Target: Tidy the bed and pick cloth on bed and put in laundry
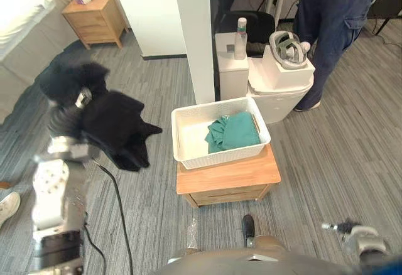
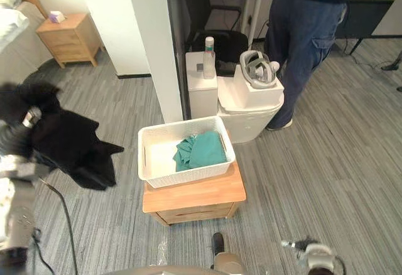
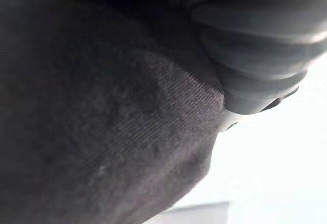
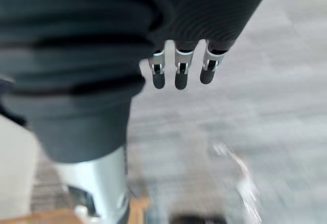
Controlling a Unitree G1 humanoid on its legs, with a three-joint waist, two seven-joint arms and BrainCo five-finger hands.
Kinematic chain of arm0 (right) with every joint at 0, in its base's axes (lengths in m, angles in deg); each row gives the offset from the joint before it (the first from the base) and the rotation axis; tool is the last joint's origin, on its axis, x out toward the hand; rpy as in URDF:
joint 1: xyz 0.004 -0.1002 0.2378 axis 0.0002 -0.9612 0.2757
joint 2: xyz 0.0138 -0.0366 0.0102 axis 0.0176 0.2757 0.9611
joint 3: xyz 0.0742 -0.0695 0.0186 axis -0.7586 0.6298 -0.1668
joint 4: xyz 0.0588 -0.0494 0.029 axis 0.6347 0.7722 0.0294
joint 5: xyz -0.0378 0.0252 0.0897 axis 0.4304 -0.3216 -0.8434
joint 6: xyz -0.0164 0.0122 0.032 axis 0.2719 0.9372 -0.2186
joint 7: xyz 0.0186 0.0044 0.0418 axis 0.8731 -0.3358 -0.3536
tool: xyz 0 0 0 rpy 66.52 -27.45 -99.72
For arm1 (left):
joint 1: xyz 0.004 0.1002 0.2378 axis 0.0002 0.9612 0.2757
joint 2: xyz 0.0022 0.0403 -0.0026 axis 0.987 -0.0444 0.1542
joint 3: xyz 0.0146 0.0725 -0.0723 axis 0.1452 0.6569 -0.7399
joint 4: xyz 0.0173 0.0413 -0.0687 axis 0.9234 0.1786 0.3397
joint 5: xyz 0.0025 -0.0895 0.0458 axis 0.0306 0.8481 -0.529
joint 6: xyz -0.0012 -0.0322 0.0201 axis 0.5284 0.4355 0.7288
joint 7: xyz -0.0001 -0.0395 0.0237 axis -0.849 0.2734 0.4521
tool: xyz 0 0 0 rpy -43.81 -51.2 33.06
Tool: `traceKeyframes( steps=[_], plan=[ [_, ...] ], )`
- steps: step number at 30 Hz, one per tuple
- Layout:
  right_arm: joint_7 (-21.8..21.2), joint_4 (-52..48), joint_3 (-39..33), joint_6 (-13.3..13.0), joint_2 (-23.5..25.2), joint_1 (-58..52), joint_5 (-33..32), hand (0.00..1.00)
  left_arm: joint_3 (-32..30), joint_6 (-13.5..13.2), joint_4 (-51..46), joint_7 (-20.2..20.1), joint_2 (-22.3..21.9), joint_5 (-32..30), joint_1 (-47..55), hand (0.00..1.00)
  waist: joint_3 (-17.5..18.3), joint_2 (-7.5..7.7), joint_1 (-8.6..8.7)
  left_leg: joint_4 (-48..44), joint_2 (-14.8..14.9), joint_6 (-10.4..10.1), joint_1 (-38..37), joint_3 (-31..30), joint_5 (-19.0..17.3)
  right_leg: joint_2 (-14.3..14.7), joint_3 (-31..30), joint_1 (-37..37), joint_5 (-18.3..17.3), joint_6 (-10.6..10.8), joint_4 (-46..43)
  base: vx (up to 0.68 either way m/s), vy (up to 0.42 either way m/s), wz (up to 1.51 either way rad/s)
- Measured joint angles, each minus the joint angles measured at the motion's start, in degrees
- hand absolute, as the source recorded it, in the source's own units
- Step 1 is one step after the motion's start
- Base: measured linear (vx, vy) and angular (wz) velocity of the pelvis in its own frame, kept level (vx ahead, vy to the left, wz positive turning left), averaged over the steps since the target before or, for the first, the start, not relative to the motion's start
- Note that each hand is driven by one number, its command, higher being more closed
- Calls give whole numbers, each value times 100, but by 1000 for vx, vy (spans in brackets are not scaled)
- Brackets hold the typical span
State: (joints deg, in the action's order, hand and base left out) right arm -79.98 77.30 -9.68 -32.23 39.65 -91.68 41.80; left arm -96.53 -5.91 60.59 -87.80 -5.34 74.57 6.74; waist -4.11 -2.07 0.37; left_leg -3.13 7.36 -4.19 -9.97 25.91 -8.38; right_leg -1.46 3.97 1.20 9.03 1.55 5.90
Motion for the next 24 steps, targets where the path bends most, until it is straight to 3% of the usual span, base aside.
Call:
traceKeyframes(
  steps=[4, 9, 12, 15, 20, 24],
  plan=[
    [33, -352, 27, 37, 373, -246, -489, 0, 222, 79, 373, 165, 984, 137, -1434, 100, 282, -70, 26, -98, 242, -110, -139, 734, -52, 39, 14, -66, -82, -79, 1, -3, -8, -3],
    [163, -400, 136, -119, 607, -392, -1031, 0, 1129, 106, 1757, -204, 1231, 233, -2637, 100, 333, -122, 58, -97, 362, -322, -277, 1189, -3, 91, 2, -69, -106, -96, 1, -1, -15, -12],
    [212, -396, 283, -250, 801, -538, -1277, 0, 1592, 105, 2436, -401, 1043, -204, -2837, 100, 336, -109, 186, -107, 422, -395, -318, 1318, -9, 152, -25, -42, -112, -105, 1, 6, -25, -17],
    [282, -392, 352, -348, 1026, -774, -1393, 0, 2072, 99, 3383, -433, 500, -939, -3115, 100, 306, -15, 348, -117, 460, -411, -327, 1542, 20, 206, -103, 82, -82, -134, 0, 19, -16, -31],
    [288, -395, 544, -494, 1192, -909, -1394, 0, 2632, 105, 4476, 33, -294, -2047, -3599, 100, 35, 90, 679, -154, 448, -430, -300, 1898, -17, 296, -445, 313, 89, -120, -19, 7, 15, -38],
    [295, -451, 667, -650, 1230, -905, -1531, 0, 2827, 107, 4693, 279, -640, -2342, -4066, 100, -276, 122, 880, -246, 423, -399, -115, 2060, -89, 300, -639, 567, 169, -54, -36, -36, 23, -27]
  ],
)
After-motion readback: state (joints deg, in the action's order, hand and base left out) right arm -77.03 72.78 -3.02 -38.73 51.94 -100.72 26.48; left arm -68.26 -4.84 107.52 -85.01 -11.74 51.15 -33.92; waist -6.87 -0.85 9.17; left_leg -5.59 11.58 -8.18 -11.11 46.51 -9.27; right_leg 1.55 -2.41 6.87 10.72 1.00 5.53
